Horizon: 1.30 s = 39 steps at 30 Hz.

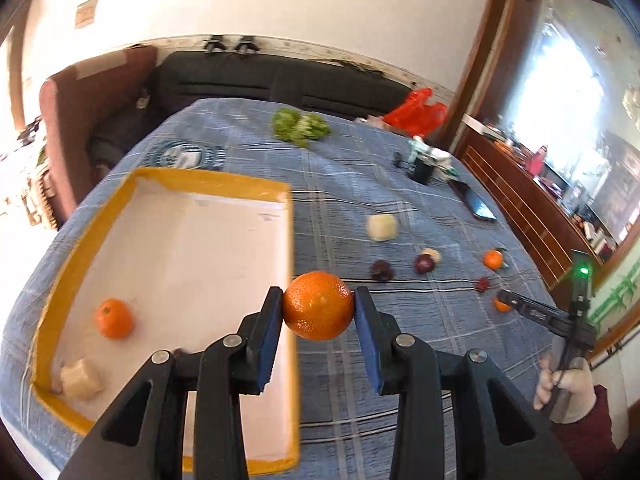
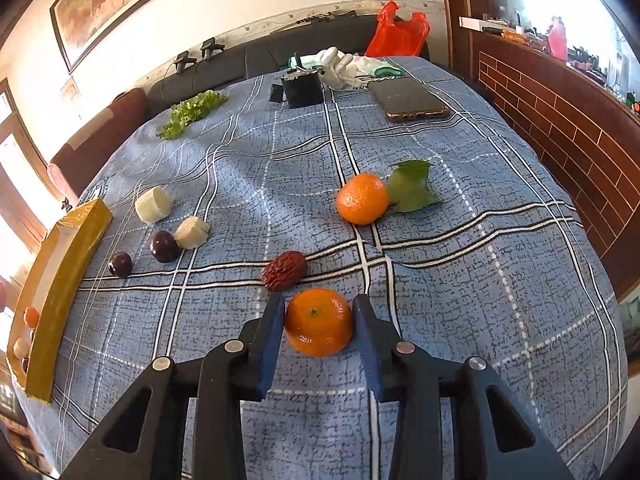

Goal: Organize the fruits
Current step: 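Carry both oranges into the yellow tray and open both tools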

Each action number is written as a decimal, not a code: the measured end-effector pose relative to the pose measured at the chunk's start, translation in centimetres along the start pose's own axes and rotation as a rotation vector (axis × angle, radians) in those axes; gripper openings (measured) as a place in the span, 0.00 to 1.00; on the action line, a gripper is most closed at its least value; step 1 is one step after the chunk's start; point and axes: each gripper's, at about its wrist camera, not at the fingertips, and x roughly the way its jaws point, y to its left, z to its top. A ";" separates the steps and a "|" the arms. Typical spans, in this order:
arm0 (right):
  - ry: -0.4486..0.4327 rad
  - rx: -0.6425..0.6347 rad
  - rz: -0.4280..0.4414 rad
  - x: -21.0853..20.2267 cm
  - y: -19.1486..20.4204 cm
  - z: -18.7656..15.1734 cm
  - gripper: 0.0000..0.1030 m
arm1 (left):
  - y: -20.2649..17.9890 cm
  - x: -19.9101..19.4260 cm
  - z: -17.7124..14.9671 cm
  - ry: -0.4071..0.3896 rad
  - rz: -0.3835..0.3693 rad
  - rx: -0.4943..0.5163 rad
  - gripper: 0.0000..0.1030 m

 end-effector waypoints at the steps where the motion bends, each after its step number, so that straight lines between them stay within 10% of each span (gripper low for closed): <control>1: -0.004 -0.003 0.002 -0.3 0.3 0.0 0.37 | 0.6 -0.2 -0.1 -0.002 0.006 -0.012 0.34; 18: 0.055 -0.373 0.434 -3.0 24.5 -1.9 0.38 | 11.4 -2.1 -3.2 0.034 0.216 -0.209 0.34; 34: 0.185 -0.560 0.437 2.6 34.4 -7.4 0.38 | 13.8 -0.1 -4.0 0.078 0.201 -0.286 0.35; 39: 0.174 -0.595 0.434 2.4 35.2 -7.9 0.39 | 13.5 -1.3 -3.6 0.048 0.208 -0.295 0.51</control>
